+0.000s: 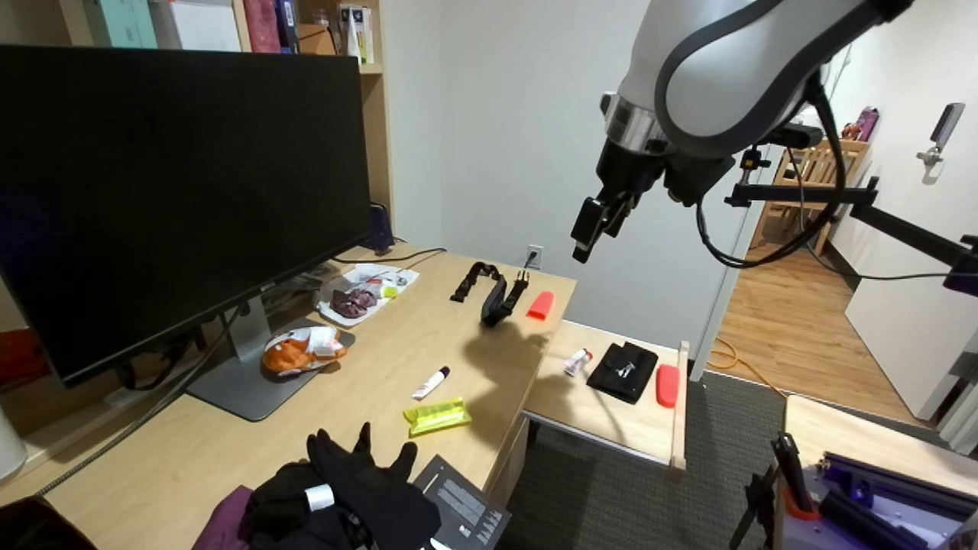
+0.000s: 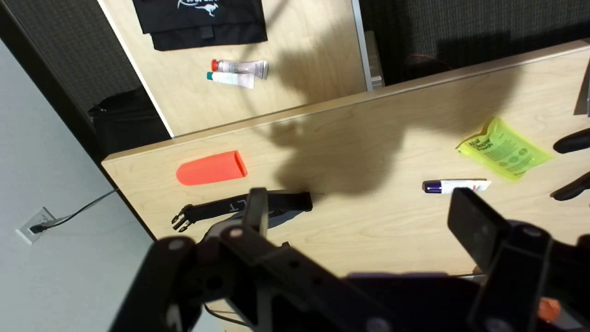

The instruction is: Move the black case from the sliding tray to the table top

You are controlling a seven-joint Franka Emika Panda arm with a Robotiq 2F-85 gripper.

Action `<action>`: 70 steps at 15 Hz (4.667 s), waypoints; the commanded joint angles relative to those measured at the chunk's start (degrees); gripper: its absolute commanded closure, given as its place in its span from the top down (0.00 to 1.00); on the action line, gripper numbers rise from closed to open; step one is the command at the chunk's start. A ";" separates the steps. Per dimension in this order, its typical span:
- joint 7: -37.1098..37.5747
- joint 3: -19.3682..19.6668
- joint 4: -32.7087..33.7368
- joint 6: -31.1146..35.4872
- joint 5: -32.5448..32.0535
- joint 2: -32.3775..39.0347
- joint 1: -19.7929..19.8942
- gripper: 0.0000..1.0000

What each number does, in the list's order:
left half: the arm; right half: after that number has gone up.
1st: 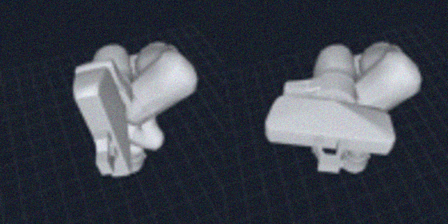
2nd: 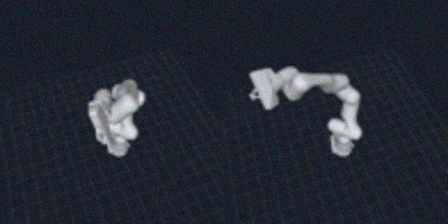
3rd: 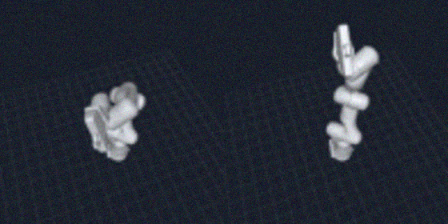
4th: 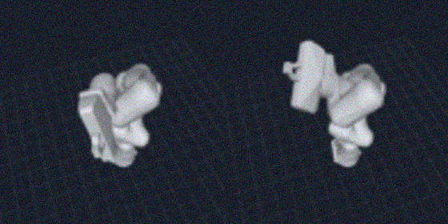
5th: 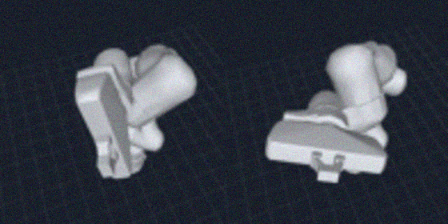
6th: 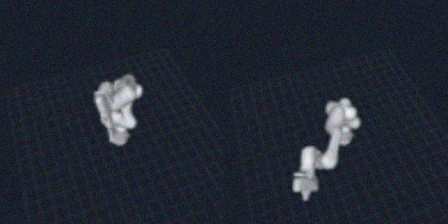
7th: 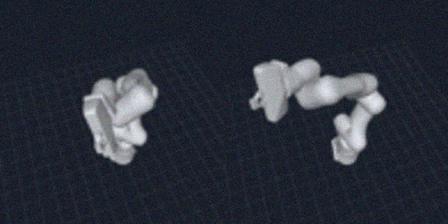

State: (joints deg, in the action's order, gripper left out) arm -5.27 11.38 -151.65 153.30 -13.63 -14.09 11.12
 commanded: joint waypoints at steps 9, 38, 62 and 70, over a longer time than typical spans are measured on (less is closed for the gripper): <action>8.51 4.09 12.75 0.32 5.92 16.66 3.83 1.00; 35.28 9.47 33.93 3.49 25.66 53.12 4.49 1.00; 18.86 -4.64 41.31 6.38 39.08 63.01 21.27 1.00; 20.66 -5.60 45.71 5.48 39.52 67.00 20.34 1.00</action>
State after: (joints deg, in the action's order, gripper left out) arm 17.06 6.96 -108.71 158.62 23.55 50.38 30.72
